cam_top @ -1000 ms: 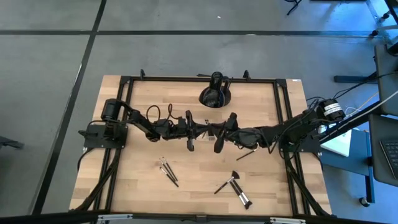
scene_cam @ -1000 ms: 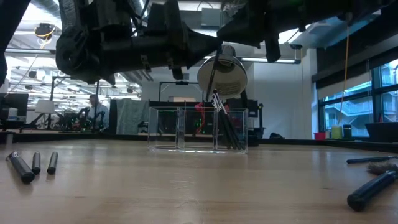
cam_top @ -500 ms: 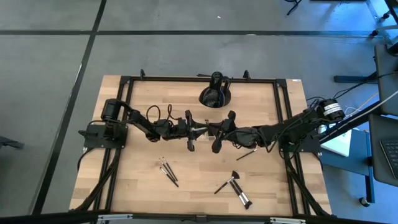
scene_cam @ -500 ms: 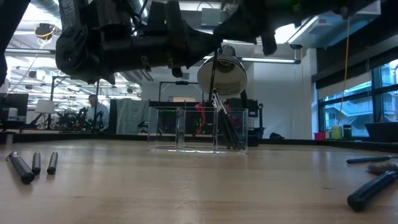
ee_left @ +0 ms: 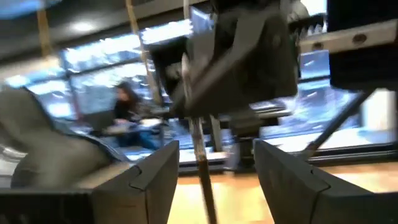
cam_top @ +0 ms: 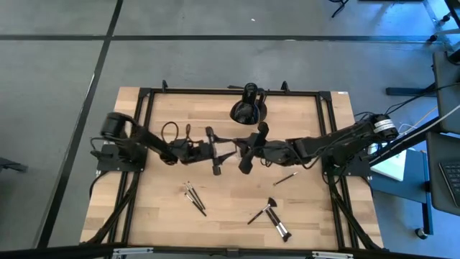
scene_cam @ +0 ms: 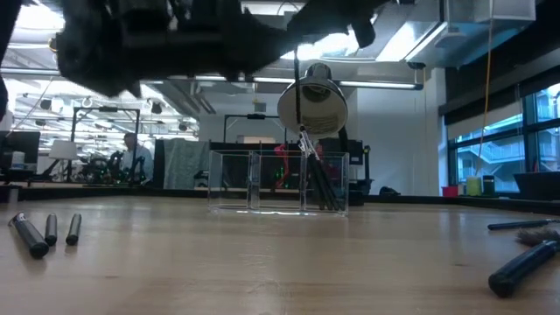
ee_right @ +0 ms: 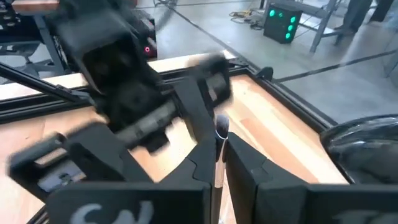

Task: Pick & Place Makeup Supplies
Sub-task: Put the makeup brush into the transparent organizer

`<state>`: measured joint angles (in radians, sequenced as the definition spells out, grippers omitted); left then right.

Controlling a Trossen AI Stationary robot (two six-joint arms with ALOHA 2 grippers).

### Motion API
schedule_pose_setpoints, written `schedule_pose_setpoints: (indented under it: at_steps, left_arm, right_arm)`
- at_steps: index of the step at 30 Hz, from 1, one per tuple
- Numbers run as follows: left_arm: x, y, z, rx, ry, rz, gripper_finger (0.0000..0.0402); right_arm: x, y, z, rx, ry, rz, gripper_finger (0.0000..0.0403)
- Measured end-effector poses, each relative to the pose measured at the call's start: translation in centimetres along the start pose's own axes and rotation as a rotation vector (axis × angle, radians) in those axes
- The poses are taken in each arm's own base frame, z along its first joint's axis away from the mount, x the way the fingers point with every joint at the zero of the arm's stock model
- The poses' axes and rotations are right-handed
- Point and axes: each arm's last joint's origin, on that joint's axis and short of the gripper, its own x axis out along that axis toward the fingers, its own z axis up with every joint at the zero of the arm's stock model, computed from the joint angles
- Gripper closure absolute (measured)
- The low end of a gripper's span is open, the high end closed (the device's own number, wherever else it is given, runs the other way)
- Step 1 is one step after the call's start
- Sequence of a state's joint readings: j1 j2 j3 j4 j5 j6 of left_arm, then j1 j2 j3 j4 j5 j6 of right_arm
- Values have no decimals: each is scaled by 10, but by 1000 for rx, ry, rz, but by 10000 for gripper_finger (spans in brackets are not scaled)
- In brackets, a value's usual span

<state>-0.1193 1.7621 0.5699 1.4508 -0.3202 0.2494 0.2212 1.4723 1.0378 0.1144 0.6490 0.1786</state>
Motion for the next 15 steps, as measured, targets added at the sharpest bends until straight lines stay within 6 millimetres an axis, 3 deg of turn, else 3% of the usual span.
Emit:
schedule_pose_setpoints:
  at_steps: [7,15]
  left_arm:
    - [-22,-4,29,180,179,156,176]
    - [-36,0,34,277,394,266,160]
  right_arm:
    - [24,-14,-7,27,51,18,376]
    - [66,-24,-27,54,115,43,376]
